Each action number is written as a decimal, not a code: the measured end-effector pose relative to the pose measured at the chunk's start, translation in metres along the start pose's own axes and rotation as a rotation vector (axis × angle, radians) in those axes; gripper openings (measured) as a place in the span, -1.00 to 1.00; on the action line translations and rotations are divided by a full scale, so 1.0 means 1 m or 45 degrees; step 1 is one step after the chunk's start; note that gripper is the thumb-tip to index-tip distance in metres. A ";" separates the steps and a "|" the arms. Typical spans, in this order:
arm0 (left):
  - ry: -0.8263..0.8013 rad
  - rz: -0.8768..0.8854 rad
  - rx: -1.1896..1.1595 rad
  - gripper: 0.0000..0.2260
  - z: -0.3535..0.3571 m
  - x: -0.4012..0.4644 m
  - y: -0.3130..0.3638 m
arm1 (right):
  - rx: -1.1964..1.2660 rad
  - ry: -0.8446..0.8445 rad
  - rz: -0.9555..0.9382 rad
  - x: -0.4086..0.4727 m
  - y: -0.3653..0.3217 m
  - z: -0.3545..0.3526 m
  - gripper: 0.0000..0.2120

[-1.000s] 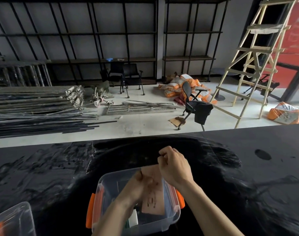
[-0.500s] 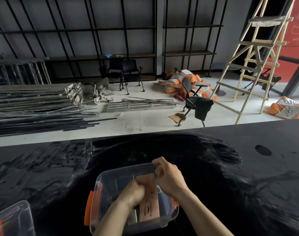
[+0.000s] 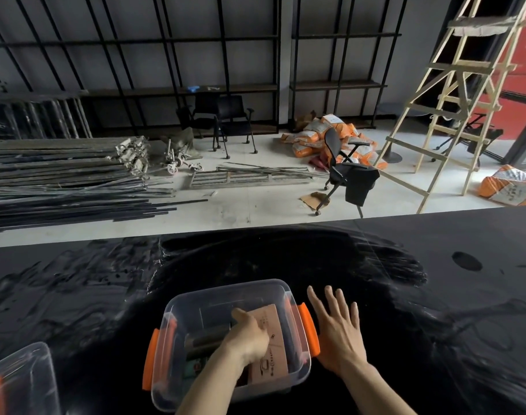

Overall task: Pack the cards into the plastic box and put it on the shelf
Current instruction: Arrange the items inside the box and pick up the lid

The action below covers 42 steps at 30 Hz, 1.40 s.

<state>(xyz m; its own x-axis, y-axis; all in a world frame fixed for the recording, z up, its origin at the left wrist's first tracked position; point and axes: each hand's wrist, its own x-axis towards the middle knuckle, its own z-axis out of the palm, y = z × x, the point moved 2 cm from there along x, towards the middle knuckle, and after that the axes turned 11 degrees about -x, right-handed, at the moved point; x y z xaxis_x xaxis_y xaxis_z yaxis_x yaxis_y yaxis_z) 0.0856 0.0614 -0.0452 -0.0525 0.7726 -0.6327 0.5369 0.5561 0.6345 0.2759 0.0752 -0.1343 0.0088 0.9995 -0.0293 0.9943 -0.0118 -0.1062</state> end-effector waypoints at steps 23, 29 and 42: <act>0.226 0.470 1.243 -0.75 0.006 -0.015 0.029 | -0.188 0.158 0.009 -0.005 -0.003 0.032 -0.15; -0.227 0.588 1.149 -0.54 -0.009 -0.016 0.034 | -0.188 0.186 -0.006 -0.007 -0.002 0.033 -0.16; -0.064 0.673 1.458 -0.50 0.014 0.003 0.017 | -0.205 0.168 -0.003 -0.006 -0.001 0.036 -0.11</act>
<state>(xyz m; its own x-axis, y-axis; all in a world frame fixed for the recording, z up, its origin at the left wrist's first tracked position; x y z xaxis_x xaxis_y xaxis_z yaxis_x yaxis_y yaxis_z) 0.1062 0.0684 -0.0427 0.4096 0.7927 -0.4516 0.9039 -0.4196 0.0832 0.2709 0.0679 -0.1701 0.0100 0.9947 0.1024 0.9984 -0.0157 0.0548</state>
